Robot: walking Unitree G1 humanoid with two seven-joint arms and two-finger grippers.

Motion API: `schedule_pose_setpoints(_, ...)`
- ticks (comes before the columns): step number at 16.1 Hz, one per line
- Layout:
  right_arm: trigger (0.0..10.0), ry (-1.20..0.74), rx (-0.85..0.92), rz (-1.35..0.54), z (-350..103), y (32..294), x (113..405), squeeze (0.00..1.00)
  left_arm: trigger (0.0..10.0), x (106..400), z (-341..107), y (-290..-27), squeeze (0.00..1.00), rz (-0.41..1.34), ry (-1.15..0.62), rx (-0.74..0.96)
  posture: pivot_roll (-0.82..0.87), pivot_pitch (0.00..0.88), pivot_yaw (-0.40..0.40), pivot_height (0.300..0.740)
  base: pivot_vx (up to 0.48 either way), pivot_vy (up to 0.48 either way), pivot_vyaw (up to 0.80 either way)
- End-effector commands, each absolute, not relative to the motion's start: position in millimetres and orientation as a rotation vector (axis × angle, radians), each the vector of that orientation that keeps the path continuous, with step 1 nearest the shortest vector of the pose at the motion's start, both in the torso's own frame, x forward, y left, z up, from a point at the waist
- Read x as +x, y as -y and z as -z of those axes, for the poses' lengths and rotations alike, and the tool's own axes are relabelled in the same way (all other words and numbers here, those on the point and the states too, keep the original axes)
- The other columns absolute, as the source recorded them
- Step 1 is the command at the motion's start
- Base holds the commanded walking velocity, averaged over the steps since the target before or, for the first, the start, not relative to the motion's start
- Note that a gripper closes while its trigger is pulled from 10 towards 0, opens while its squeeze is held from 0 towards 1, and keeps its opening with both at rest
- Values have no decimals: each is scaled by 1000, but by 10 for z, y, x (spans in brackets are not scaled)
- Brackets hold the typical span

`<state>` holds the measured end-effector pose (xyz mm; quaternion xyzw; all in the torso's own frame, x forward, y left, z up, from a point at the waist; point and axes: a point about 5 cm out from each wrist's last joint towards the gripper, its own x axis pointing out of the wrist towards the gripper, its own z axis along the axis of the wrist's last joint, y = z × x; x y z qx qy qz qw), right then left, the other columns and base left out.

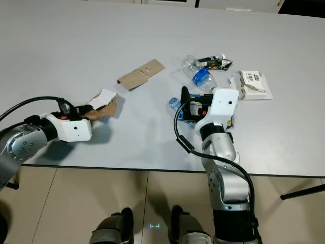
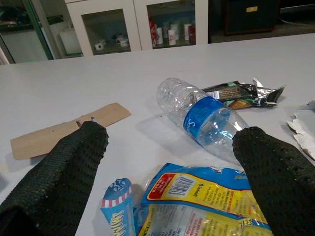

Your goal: Picking trash to rubbish bin

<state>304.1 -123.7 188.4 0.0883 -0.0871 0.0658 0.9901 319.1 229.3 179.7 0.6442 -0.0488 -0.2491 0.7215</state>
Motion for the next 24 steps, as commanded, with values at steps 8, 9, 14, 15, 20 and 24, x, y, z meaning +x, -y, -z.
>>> schedule_pose_setpoints(8, 10000, 178, 182, -120, -1896, 1270, 3032, 0, 0, 3209, -1902, -2313, 0, 536, 123, 1408, -25, 249, -17, 740, 0, 0, 0)
schedule_pose_setpoints(9, 10000, 178, 182, -120, -1898, 1270, 3030, 0, 0, 3207, -1910, -2317, 0, 524, 124, 1409, -25, 249, -17, 740, 0, 0, 0)
schedule_pose_setpoints(14, 10000, 180, 185, -127, -1904, 1259, 3048, 0, 0, 3228, -2110, -2273, 0, 432, 189, 1408, -21, 241, -24, 740, 0, 0, 0)
schedule_pose_setpoints(15, 10000, 180, 185, -128, -1907, 1259, 3051, 0, 0, 3228, -2127, -2269, 0, 426, 196, 1407, -21, 241, -24, 740, 0, 0, 0)
schedule_pose_setpoints(20, 10000, 182, 189, -132, -1899, 1251, 3080, 0, 0, 3265, -2319, -2238, 0, 254, 270, 1328, -17, 215, -26, 740, 0, 0, 0)
schedule_pose_setpoints(24, 10000, 190, 197, -150, -1917, 1199, 3117, 0, 0, 3253, -2302, -2129, 0, 146, 285, 1105, -14, 187, -31, 740, 0, 0, 0)
